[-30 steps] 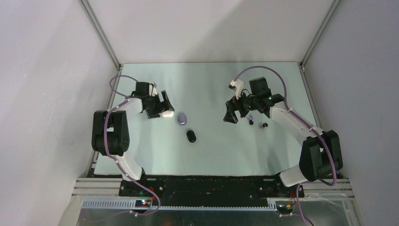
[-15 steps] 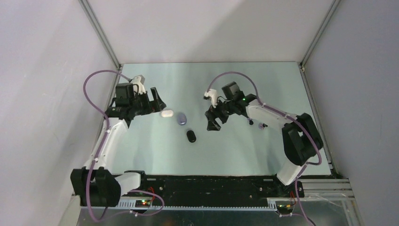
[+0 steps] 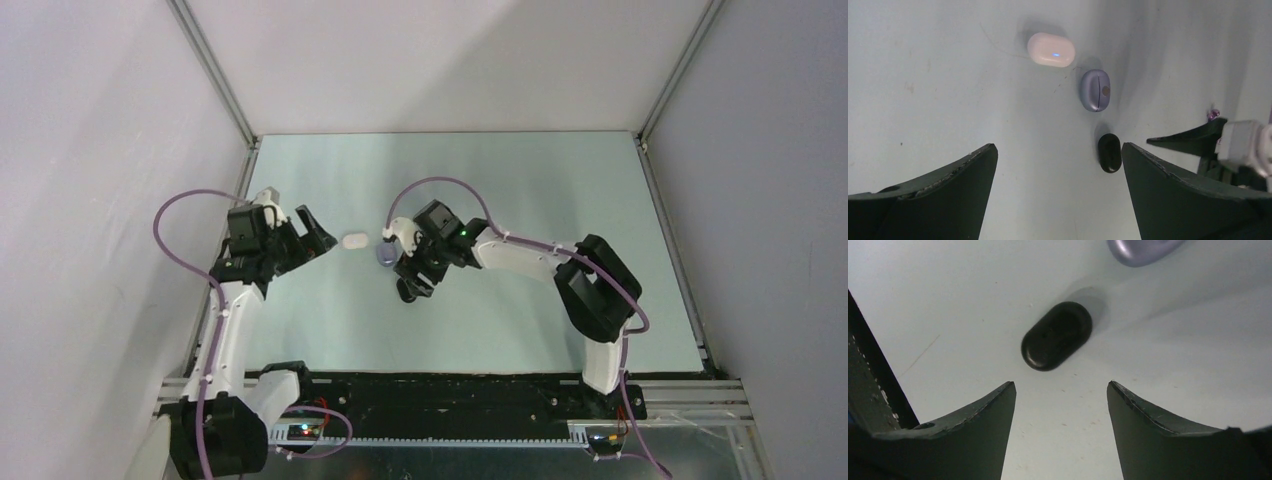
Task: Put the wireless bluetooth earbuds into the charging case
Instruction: Pick up the charging case at the center of the board.
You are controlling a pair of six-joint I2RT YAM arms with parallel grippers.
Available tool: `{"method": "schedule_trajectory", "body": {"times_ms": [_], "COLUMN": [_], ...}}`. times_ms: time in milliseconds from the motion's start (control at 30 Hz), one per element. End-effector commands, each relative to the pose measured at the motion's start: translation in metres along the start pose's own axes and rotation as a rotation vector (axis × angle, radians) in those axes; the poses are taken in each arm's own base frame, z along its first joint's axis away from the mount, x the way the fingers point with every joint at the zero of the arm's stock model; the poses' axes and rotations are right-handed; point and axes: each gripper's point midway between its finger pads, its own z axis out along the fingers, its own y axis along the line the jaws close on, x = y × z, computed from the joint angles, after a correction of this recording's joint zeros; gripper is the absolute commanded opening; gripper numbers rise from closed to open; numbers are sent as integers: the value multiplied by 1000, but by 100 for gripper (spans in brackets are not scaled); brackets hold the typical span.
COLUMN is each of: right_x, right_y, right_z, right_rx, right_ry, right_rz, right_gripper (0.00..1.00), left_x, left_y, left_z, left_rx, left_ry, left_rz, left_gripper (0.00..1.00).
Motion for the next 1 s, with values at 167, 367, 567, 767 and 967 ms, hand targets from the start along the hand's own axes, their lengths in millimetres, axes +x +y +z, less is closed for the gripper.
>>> {"method": "schedule_trajectory", "body": {"times_ms": [167,367,567,767,967], "right_x": [-12,-4,-4,-1,5], "right_y": [14,17,20,16,8], "right_z": [23,35,48,57,54], "right_rx": [137,182,195,220,237], "right_ry": [-5,27,36,49,61], "right_rz": [160,218,283,323,328], "right_gripper": [71,72,73,65,53], "left_x": [-9,-15,-12,-1,6], "left_y": [11,3,3,6,9], "left_z": [-11,-13,-13,-12,-9], "left_rx": [-40,-8,-8,-10,-13], "left_ry": [-57,-56,-60,-48,-34], "left_rz": [-152,-155,-175,-200,-220], "left_gripper": [100,100,99,96,93]}}
